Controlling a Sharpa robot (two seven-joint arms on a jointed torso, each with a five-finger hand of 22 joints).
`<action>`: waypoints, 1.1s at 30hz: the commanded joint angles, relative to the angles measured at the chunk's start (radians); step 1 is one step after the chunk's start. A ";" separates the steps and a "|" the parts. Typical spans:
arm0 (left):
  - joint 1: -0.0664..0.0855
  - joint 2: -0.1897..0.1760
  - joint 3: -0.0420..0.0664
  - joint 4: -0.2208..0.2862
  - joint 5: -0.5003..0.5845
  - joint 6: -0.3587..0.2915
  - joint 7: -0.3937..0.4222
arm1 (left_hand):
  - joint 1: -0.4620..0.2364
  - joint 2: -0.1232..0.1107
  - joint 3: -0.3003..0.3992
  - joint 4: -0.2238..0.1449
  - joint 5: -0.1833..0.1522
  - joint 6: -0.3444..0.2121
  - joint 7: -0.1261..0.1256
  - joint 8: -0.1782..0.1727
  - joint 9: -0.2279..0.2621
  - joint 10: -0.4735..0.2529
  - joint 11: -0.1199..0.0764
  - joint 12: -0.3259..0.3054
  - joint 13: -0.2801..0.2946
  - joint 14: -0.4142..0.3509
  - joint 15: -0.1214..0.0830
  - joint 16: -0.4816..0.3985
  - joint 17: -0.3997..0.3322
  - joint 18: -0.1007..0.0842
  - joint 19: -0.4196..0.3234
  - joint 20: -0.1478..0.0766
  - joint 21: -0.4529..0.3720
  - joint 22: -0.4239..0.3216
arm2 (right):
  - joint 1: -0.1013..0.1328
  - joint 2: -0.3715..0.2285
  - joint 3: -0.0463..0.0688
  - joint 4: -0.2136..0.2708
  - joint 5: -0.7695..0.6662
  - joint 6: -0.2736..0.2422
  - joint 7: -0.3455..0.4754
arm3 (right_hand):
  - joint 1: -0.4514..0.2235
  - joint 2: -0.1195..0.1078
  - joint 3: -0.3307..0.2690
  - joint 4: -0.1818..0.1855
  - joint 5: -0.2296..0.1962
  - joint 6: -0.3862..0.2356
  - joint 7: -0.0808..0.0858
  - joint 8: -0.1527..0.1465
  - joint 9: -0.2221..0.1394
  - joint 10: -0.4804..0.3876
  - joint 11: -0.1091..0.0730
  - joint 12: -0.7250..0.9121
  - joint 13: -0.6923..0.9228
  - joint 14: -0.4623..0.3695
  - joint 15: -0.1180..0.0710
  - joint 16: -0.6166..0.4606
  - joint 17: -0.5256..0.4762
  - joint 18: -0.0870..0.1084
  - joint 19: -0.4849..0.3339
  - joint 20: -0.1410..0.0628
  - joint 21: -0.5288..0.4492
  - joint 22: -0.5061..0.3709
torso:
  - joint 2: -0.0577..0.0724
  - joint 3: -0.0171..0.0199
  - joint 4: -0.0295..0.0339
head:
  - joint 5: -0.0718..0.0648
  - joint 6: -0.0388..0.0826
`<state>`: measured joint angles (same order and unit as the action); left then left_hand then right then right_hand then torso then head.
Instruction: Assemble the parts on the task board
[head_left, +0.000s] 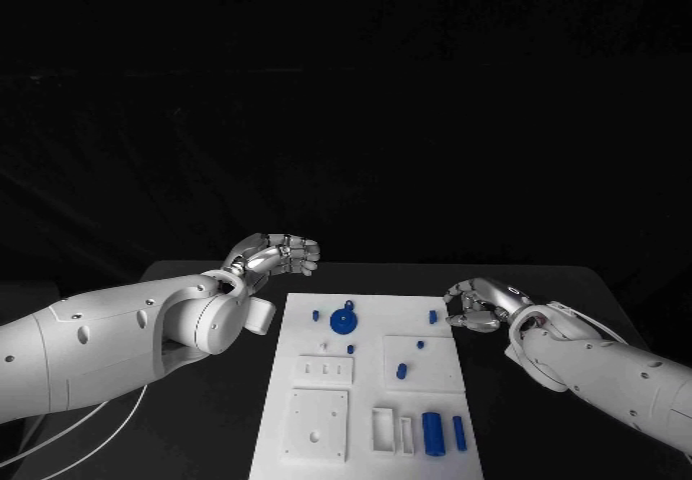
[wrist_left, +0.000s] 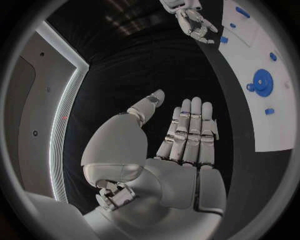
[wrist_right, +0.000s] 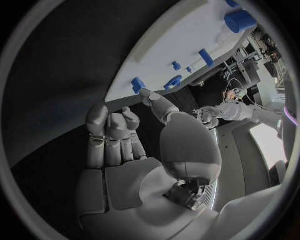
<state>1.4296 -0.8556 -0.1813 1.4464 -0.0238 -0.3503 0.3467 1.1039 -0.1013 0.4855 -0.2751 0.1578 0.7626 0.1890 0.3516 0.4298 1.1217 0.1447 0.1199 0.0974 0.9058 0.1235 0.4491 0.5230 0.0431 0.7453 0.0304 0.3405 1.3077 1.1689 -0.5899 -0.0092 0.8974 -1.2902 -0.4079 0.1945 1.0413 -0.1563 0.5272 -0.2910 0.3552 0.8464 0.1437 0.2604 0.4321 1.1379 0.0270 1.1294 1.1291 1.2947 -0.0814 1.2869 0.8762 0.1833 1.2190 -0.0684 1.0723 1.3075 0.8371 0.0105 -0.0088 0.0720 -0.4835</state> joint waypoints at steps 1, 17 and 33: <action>0.001 0.001 0.001 0.002 -0.004 0.016 0.013 | -0.005 0.003 0.003 -0.005 -0.006 0.002 0.004 -0.006 0.000 -0.005 0.001 -0.005 -0.002 0.000 0.004 -0.003 0.001 0.015 -0.005 -0.004 0.006 0.019 | -0.009 0.016 0.000 -0.028 0.003 0.038 0.016 | 0.010 0.004 -0.014 0.000 -0.013 -0.012 0.000 -0.005 -0.002 -0.008 0.002 -0.001 -0.002 -0.004 0.000 -0.006 0.001 0.079 -0.007 0.002 -0.006 0.017 | 0.000 -0.0014 -0.0005 | -0.003 -0.001; 0.001 0.006 0.001 -0.001 -0.004 0.019 0.011 | -0.005 0.003 0.003 -0.005 -0.006 0.001 0.005 -0.007 0.000 -0.007 0.003 -0.006 -0.002 0.000 0.004 -0.004 0.001 0.015 -0.005 -0.004 0.006 0.019 | -0.040 0.072 0.001 -0.092 0.020 0.035 0.011 | 0.013 0.018 -0.046 0.004 -0.070 -0.032 -0.004 -0.012 -0.005 -0.016 -0.002 -0.002 -0.007 -0.007 -0.004 -0.012 0.005 0.079 -0.014 0.006 -0.010 0.016 | 0.010 0.0008 0.0105 | -0.001 -0.005; 0.001 0.007 0.001 0.004 -0.005 0.021 0.009 | -0.005 0.003 0.003 -0.005 -0.006 0.000 0.005 -0.007 0.000 -0.008 0.003 -0.007 -0.002 0.000 0.004 -0.004 0.002 0.015 -0.005 -0.004 0.006 0.019 | -0.039 0.086 0.001 -0.104 0.022 0.044 0.008 | 0.023 0.032 -0.025 0.003 -0.115 -0.022 -0.007 -0.006 -0.004 -0.014 -0.004 0.000 -0.010 -0.003 -0.006 -0.013 0.008 0.079 -0.011 0.005 -0.012 0.015 | 0.011 0.0024 0.0120 | 0.003 -0.014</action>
<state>1.4295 -0.8510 -0.1810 1.4465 -0.0248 -0.3450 0.3460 1.1040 -0.1013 0.4882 -0.2777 0.1578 0.7625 0.1890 0.3516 0.4298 1.1182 0.1483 0.1160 0.0967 0.9058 0.1235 0.4491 0.5236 0.0430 0.7453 0.0304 0.3405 1.3074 1.1358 -0.5046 -0.0047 0.7973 -1.2634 -0.3941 0.2097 1.0637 -0.1315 0.5001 -0.2885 0.2431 0.8191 0.1388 0.2515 0.4272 1.1273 0.0234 1.1296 1.1195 1.2874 -0.0817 1.2791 0.8829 0.1839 1.2123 -0.0640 1.0646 1.3075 0.8485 0.0130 0.0033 0.0742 -0.4955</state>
